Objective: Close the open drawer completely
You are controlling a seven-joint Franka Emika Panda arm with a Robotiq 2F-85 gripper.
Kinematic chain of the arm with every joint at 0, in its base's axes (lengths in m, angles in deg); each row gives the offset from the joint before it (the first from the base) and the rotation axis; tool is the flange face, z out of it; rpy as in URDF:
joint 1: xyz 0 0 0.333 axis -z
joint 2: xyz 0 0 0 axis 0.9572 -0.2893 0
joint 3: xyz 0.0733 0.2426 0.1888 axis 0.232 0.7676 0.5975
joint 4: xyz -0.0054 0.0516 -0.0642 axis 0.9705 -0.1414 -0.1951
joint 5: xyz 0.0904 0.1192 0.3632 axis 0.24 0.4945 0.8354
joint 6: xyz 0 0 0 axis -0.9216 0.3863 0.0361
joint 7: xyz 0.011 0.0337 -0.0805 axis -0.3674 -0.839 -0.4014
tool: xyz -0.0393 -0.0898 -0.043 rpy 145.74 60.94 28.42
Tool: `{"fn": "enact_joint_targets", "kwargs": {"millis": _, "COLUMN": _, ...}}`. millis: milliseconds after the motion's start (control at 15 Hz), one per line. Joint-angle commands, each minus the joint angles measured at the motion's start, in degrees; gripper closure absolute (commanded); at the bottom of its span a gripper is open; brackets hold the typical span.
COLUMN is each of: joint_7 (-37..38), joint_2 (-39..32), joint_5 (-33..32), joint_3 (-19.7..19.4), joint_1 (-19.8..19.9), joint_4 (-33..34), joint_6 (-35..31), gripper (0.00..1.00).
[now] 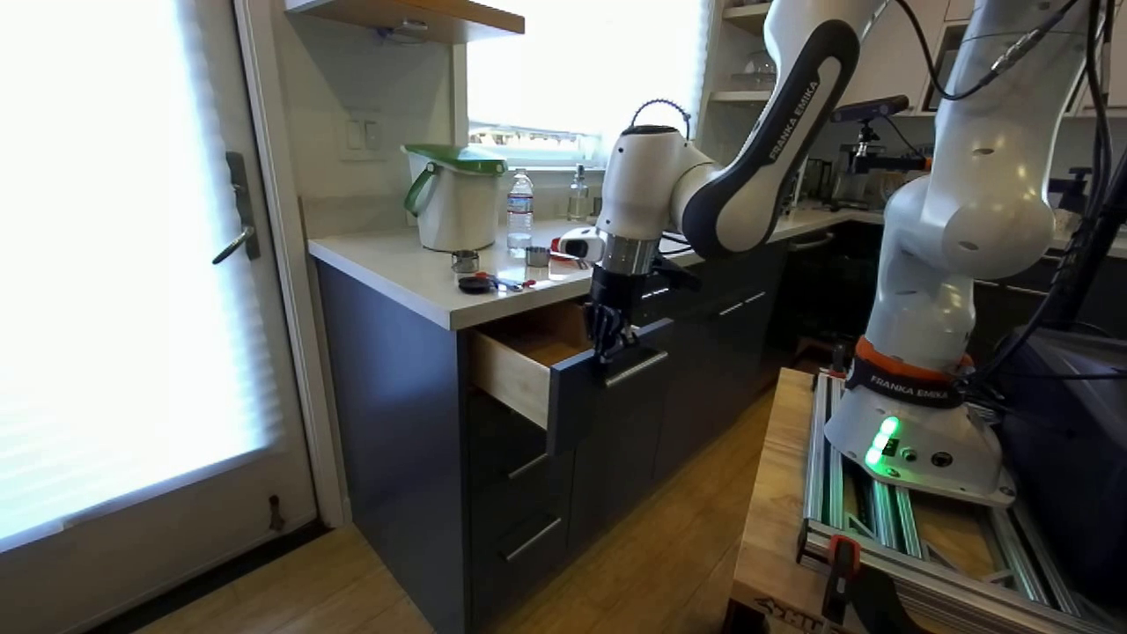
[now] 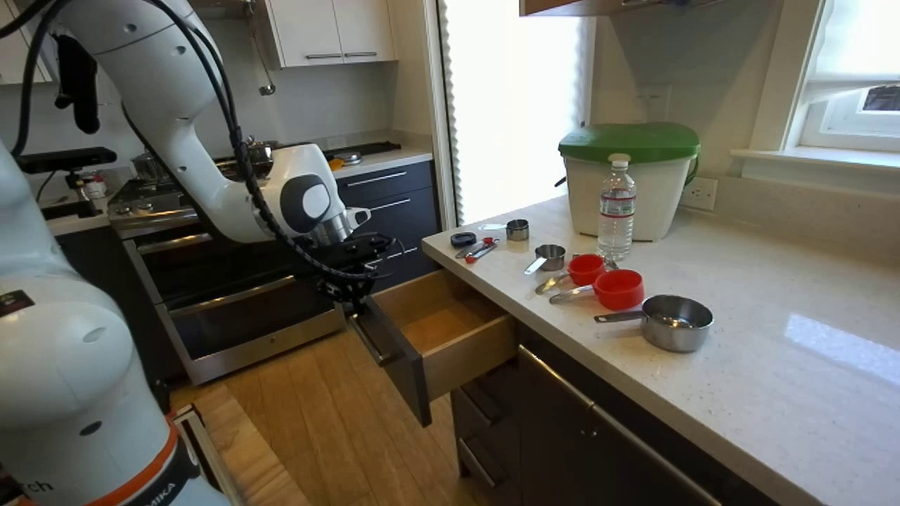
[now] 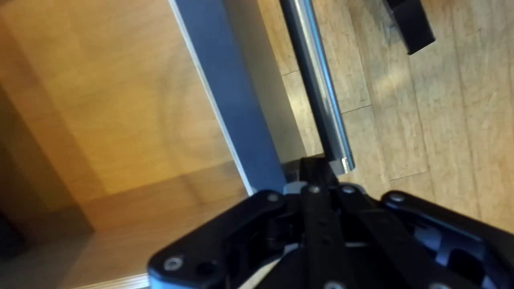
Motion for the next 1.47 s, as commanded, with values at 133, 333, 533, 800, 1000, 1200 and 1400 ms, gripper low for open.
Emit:
{"fn": "enact_joint_targets", "kwargs": {"millis": 133, "joint_7": 24.4, "joint_2": 2.3, "joint_5": -20.6, "joint_3": 1.1, "joint_1": 7.3, "joint_4": -0.4, "joint_6": -5.0, "gripper": 1.00}}
{"fn": "enact_joint_targets", "kwargs": {"millis": 333, "joint_7": 36.9, "joint_2": -0.2, "joint_5": -33.2, "joint_3": 1.1, "joint_1": 9.4, "joint_4": 1.8, "joint_6": -5.1, "gripper": 1.00}}
{"fn": "enact_joint_targets", "kwargs": {"millis": 533, "joint_7": 35.1, "joint_2": -0.1, "joint_5": -32.4, "joint_3": 0.2, "joint_1": 8.4, "joint_4": 1.5, "joint_6": -4.5, "gripper": 0.99}}
{"fn": "enact_joint_targets", "kwargs": {"millis": 800, "joint_7": 36.1, "joint_2": -2.3, "joint_5": -33.6, "joint_3": 0.2, "joint_1": 8.5, "joint_4": 2.2, "joint_6": -4.5, "gripper": 0.99}}
{"fn": "enact_joint_targets", "kwargs": {"millis": 1000, "joint_7": 36.1, "joint_2": -2.5, "joint_5": -33.6, "joint_3": 0.2, "joint_1": 8.5, "joint_4": 2.4, "joint_6": -4.5, "gripper": 0.99}}
{"fn": "enact_joint_targets", "kwargs": {"millis": 1200, "joint_7": 37.1, "joint_2": -2.9, "joint_5": -34.6, "joint_3": 0.0, "joint_1": 8.8, "joint_4": 3.2, "joint_6": -4.8, "gripper": 1.00}}
{"fn": "enact_joint_targets", "kwargs": {"millis": 1400, "joint_7": 40.3, "joint_2": -3.3, "joint_5": -37.8, "joint_3": -0.5, "joint_1": 9.4, "joint_4": 5.1, "joint_6": -4.6, "gripper": 1.00}}
